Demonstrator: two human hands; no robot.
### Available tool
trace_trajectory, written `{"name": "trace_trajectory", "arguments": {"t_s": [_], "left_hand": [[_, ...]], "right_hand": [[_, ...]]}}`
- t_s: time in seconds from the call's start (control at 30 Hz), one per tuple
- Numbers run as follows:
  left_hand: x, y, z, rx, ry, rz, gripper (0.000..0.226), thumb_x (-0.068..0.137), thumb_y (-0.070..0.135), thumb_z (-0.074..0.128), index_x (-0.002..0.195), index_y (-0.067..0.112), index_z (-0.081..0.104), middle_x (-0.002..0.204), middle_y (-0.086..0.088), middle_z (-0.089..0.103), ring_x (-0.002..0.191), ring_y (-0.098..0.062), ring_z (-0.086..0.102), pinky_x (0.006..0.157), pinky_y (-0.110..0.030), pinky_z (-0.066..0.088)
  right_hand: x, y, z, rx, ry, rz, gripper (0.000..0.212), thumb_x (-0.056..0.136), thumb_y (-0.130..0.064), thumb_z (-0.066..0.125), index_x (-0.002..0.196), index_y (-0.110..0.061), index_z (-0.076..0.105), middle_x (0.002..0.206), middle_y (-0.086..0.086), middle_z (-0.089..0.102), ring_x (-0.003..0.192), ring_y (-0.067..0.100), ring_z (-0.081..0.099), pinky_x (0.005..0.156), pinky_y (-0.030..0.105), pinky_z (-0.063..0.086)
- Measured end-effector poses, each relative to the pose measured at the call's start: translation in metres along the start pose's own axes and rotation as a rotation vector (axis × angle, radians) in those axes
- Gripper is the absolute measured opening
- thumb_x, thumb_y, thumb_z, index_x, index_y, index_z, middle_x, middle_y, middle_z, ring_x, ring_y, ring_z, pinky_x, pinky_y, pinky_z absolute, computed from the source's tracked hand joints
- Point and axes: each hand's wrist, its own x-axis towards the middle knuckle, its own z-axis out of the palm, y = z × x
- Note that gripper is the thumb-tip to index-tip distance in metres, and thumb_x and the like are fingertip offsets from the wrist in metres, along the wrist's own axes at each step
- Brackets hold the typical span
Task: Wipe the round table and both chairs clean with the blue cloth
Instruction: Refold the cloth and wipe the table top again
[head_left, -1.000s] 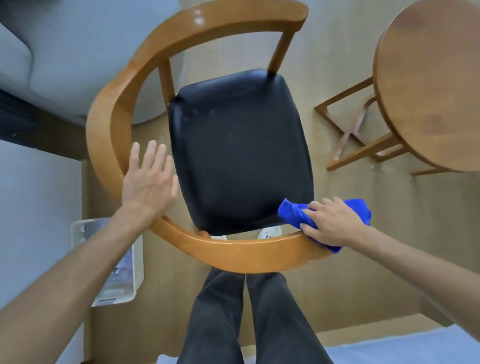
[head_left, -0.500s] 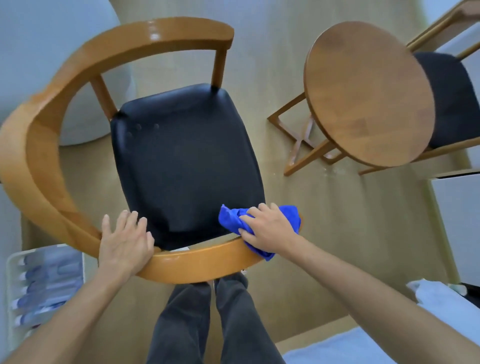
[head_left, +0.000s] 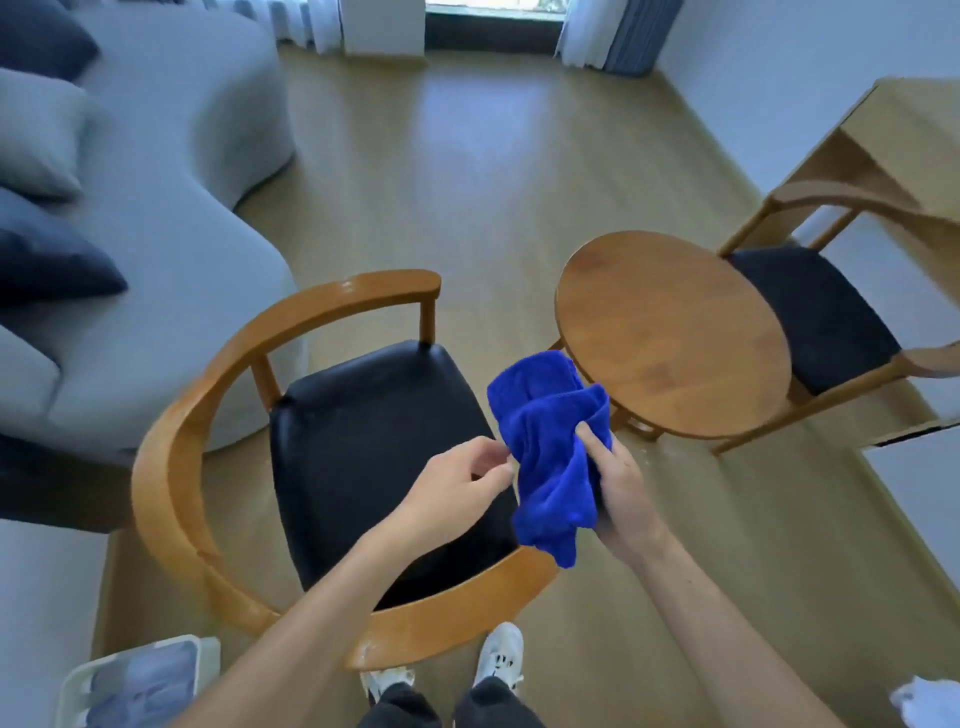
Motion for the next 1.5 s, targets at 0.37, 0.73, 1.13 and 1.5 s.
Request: {"name": "trace_trajectory", "arguments": {"t_s": [0.37, 0.73, 1.13, 1.5], "left_hand": [[-0.025, 0.120, 0.007, -0.106, 0.223, 0.395, 0.064, 0.079, 0.047, 0.068, 0.133, 0.042, 0.033, 0.137, 0.022, 0.036, 0.123, 0.006, 0.041, 0.086, -0.005, 0.042], [-0.007, 0.236, 0.012, 0.265, 0.726, 0.451, 0.024, 0.092, 0.000, 0.042, 0.100, 0.019, 0.056, 0.074, 0.008, 0.059, 0.073, 0.003, 0.054, 0.062, -0.008, 0.040], [0.002, 0.326, 0.003, 0.404, 0.553, 0.532, 0.026, 0.092, 0.006, 0.048, 0.091, 0.030, 0.058, 0.065, 0.017, 0.060, 0.062, 0.001, 0.054, 0.058, -0.013, 0.042], [0.040, 0.294, 0.001, 0.109, 0.209, 0.497, 0.044, 0.083, 0.023, 0.072, 0.123, 0.015, 0.056, 0.111, -0.003, 0.069, 0.099, -0.015, 0.066, 0.085, -0.029, 0.054]], "right_hand": [[-0.014, -0.110, 0.010, 0.219, -0.041, -0.167, 0.035, 0.103, -0.032, 0.041, 0.131, -0.014, 0.050, 0.119, 0.023, 0.063, 0.110, 0.044, 0.061, 0.098, 0.059, 0.047], [-0.015, -0.187, -0.067, 0.060, -0.328, -0.066, 0.026, 0.098, -0.026, 0.052, 0.121, -0.017, 0.059, 0.116, 0.006, 0.068, 0.102, 0.023, 0.066, 0.088, 0.047, 0.055], [-0.038, -0.299, -0.057, -1.008, -0.382, -0.817, 0.076, 0.081, -0.034, 0.074, 0.145, -0.028, 0.033, 0.122, -0.008, 0.055, 0.108, 0.009, 0.055, 0.086, 0.018, 0.045], [-0.026, -0.340, -0.074, -0.838, -0.212, -0.916, 0.012, 0.093, -0.010, 0.056, 0.093, -0.018, 0.065, 0.083, -0.003, 0.067, 0.079, 0.008, 0.060, 0.069, 0.019, 0.046]]}}
